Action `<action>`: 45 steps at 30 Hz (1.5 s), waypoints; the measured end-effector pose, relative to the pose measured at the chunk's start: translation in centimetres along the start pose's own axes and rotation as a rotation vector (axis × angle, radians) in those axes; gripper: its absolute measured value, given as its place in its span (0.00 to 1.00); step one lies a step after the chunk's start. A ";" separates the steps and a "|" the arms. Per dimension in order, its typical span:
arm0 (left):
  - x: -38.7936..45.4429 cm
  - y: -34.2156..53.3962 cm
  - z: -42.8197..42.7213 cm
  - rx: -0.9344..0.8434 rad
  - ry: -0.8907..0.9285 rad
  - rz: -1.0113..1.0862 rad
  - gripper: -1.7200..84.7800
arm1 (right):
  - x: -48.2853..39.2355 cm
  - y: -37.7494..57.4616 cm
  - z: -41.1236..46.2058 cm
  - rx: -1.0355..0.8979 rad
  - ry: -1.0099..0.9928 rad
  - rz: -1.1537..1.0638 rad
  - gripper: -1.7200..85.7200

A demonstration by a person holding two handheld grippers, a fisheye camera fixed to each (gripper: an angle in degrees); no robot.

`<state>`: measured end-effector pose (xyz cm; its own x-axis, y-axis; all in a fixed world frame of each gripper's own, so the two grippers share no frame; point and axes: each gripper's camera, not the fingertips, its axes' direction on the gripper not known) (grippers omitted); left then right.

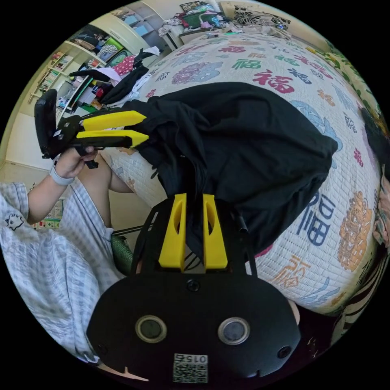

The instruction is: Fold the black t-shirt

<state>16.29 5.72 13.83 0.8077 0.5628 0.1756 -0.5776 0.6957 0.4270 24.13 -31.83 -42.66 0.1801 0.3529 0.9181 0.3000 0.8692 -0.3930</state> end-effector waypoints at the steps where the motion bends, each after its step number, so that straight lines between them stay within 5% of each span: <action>1: 0.9 0.0 0.9 -0.047 -0.022 0.022 0.14 | -0.4 0.2 0.2 -0.001 -0.003 0.006 0.09; 11: 1.4 3.7 -7.8 0.066 -0.094 -0.073 0.02 | -7.0 4.8 -3.5 0.044 0.164 0.023 0.02; 25: 13.1 9.7 -50.2 0.920 -0.197 0.086 0.01 | -28.1 16.0 -32.9 0.750 0.677 -0.098 0.01; 31: 15.4 12.1 -62.4 1.140 -0.292 0.168 0.01 | -36.0 20.3 -42.1 1.004 0.811 -0.214 0.01; 38: 11.4 5.2 -66.1 1.131 -0.322 0.211 0.01 | -36.2 17.6 -49.9 1.068 0.906 -0.247 0.01; 45: -4.3 -12.5 -49.2 0.808 -0.217 0.065 0.02 | -22.4 4.0 -49.8 0.776 0.810 -0.111 0.01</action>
<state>14.24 16.61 -35.85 0.8281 0.4352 0.3534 -0.4284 0.0846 0.8996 67.92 -53.52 -67.29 0.8284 0.1768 0.5316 -0.2605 0.9616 0.0862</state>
